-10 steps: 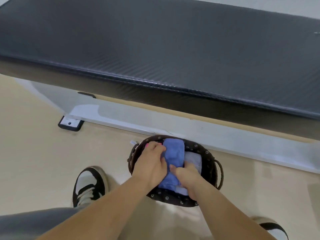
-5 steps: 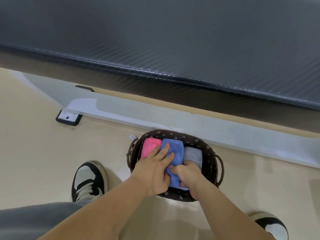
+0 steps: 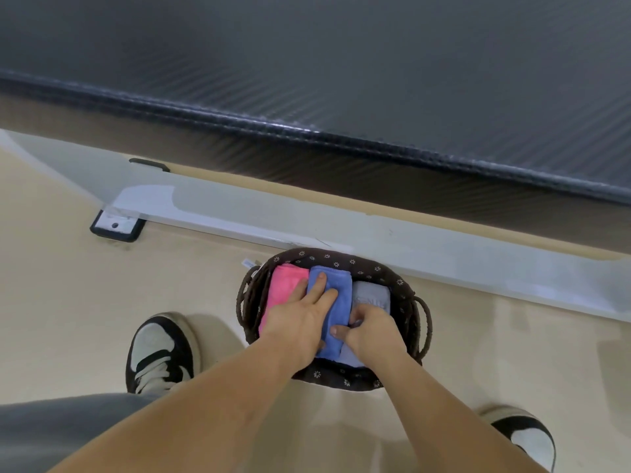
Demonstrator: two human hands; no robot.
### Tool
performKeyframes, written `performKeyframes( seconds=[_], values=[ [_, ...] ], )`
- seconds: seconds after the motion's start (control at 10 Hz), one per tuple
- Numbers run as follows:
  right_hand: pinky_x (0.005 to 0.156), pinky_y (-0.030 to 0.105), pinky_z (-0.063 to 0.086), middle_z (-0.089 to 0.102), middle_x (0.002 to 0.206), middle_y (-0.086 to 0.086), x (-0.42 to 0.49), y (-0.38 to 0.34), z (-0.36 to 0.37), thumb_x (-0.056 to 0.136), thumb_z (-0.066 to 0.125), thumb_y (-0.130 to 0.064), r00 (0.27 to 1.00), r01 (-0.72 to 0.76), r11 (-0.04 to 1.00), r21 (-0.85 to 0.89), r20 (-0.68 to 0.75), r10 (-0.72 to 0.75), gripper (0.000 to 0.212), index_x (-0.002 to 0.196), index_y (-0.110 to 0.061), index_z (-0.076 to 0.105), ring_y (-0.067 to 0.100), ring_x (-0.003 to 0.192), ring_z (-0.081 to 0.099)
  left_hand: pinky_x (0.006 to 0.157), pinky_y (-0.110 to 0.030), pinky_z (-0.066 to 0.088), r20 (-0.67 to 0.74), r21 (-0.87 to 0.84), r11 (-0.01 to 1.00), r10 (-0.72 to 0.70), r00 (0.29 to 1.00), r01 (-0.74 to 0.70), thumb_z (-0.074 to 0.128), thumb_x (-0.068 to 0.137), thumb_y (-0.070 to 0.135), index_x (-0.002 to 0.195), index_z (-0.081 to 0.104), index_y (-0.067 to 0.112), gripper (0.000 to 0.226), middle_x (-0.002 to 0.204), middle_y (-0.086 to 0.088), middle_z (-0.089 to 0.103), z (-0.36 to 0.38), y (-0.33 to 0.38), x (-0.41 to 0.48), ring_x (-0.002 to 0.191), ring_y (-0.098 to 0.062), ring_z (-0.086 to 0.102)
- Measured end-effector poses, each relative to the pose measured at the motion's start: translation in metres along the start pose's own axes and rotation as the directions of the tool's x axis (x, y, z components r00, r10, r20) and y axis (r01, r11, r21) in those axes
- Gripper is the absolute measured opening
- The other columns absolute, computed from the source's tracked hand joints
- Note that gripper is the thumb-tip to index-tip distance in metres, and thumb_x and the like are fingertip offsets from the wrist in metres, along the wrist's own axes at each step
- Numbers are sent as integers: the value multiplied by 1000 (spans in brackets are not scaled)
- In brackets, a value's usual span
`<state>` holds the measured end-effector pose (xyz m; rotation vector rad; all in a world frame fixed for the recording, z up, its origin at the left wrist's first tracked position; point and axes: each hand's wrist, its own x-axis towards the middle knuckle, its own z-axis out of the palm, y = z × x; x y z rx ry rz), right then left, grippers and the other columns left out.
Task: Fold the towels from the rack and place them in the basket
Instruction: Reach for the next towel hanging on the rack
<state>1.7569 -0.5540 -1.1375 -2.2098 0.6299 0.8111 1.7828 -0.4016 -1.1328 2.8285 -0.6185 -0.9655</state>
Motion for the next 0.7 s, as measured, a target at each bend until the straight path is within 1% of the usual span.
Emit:
performKeyframes(
  seconds=[0.1, 0.2, 0.3, 0.4, 0.5, 0.6, 0.7],
  values=[
    [83, 35, 55, 68, 91, -3, 0, 0, -6, 87, 72, -18, 999, -10, 995, 98, -51, 15, 14, 88, -26, 61, 22, 93, 67, 102, -44, 53, 4, 20, 1000, -3, 1000, 3, 58, 99, 27, 162, -8, 37, 92, 169, 13, -24, 7, 1, 5, 160, -19, -6],
    [87, 37, 58, 72, 88, 0, 0, 1, -16, 83, 62, -2, 992, -71, 975, 211, -85, 91, 23, 83, -23, 70, 24, 90, 69, 112, -44, 45, 14, 0, 1000, 7, 1000, -7, 57, 100, 32, 162, -11, 38, 92, 169, 13, -25, 5, -1, 6, 159, -20, -9],
    [82, 28, 48, 68, 92, -1, -4, -5, -20, 88, 61, -6, 986, -61, 970, 236, -136, 95, 19, 93, -19, 74, 20, 89, 61, 124, -42, 29, 34, 7, 1000, 30, 999, -30, 57, 100, 42, 163, -11, 34, 93, 170, 9, -24, 2, -3, -4, 159, -22, -11],
    [79, 35, 54, 65, 81, 0, -19, -19, -23, 88, 57, -5, 986, -45, 969, 242, -144, 81, 19, 88, -17, 72, 22, 80, 59, 123, -34, 23, -21, -23, 997, 76, 997, -77, 57, 99, 35, 165, 5, 25, 85, 173, 2, -12, -7, -1, -25, 159, -22, 0],
    [69, 35, 52, 62, 71, 3, -39, -37, -32, 82, 51, 3, 992, 2, 977, 215, -120, 24, 26, 90, -8, 74, 20, 69, 55, 114, -34, 37, -119, -59, 991, 110, 987, -118, 55, 98, 21, 161, 26, 19, 69, 173, 2, 4, -18, 4, -51, 156, -18, 14],
    [67, 31, 47, 63, 77, 6, -60, -56, -46, 85, 47, 4, 990, 77, 989, 127, -127, -61, 28, 96, -4, 71, 25, 73, 56, 105, -42, 48, -103, -74, 990, 109, 989, -117, 54, 96, 16, 151, 40, 18, 57, 167, 3, 22, -31, 4, -75, 150, -21, 30],
    [65, 29, 45, 64, 82, 10, -86, -74, -58, 87, 46, 1, 987, 106, 989, 107, -135, -91, 30, 104, -1, 71, 26, 76, 57, 95, -42, 53, -183, -90, 986, 125, 975, -143, 52, 92, 14, 144, 47, 20, 52, 151, 4, 40, -52, 1, -100, 134, -24, 48]
  ],
)
